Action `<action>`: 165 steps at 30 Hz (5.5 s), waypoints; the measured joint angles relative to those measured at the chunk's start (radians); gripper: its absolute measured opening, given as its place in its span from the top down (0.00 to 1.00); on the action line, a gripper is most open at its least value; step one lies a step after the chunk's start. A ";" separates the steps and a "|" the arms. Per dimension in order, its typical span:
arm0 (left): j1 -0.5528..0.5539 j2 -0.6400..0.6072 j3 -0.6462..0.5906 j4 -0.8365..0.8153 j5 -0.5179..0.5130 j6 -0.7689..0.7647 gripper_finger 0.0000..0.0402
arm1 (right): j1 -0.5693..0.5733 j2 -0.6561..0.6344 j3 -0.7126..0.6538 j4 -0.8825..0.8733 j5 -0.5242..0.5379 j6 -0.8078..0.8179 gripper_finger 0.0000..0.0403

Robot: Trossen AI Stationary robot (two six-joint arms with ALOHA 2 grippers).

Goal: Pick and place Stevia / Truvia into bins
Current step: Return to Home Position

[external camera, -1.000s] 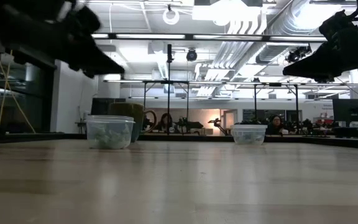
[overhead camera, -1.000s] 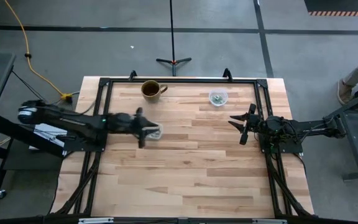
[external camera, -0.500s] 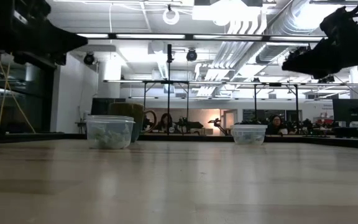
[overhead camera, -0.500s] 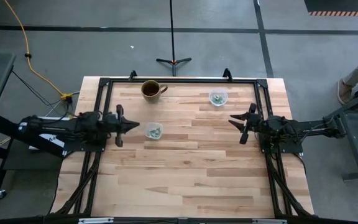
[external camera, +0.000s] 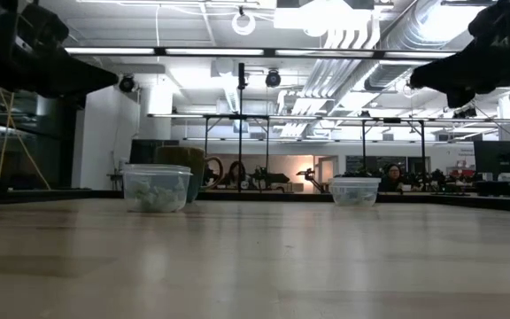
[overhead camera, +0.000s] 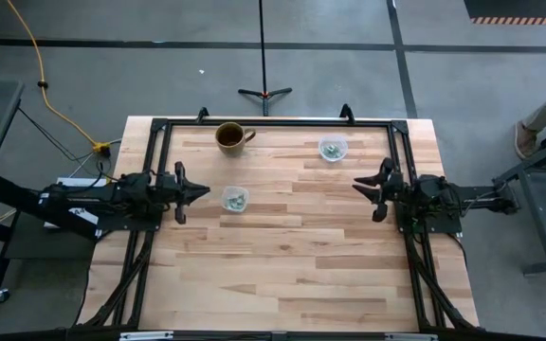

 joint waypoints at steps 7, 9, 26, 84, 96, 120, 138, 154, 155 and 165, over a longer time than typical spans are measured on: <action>0.000 0.001 0.000 0.001 -0.001 0.002 0.93 | 0.000 -0.012 -0.050 0.053 -0.016 0.029 0.82; 0.000 0.001 0.000 0.001 -0.003 0.001 0.91 | 0.000 -0.010 -0.073 0.112 -0.033 0.007 0.82; 0.000 0.001 0.000 0.001 -0.005 -0.052 0.93 | 0.000 -0.010 -0.073 0.109 -0.048 -0.010 0.82; 0.000 0.001 0.001 0.008 -0.069 -0.026 0.62 | 0.000 -0.010 -0.074 0.115 -0.048 -0.010 0.82; 0.000 0.001 0.001 0.008 -0.069 -0.026 0.63 | 0.000 -0.010 -0.075 0.115 -0.048 -0.010 0.82; 0.000 0.001 0.001 0.008 -0.069 -0.026 0.64 | 0.000 -0.010 -0.075 0.115 -0.048 -0.010 0.82; 0.000 0.001 0.001 0.008 -0.069 -0.026 0.64 | 0.000 -0.010 -0.075 0.115 -0.048 -0.010 0.82; 0.000 0.001 0.001 0.008 -0.069 -0.026 0.64 | 0.000 -0.010 -0.075 0.115 -0.048 -0.010 0.82; 0.000 0.001 0.001 0.008 -0.069 -0.026 0.64 | 0.000 -0.010 -0.075 0.115 -0.048 -0.010 0.82; 0.000 0.001 0.001 0.008 -0.069 -0.026 0.64 | 0.000 -0.010 -0.075 0.115 -0.048 -0.010 0.82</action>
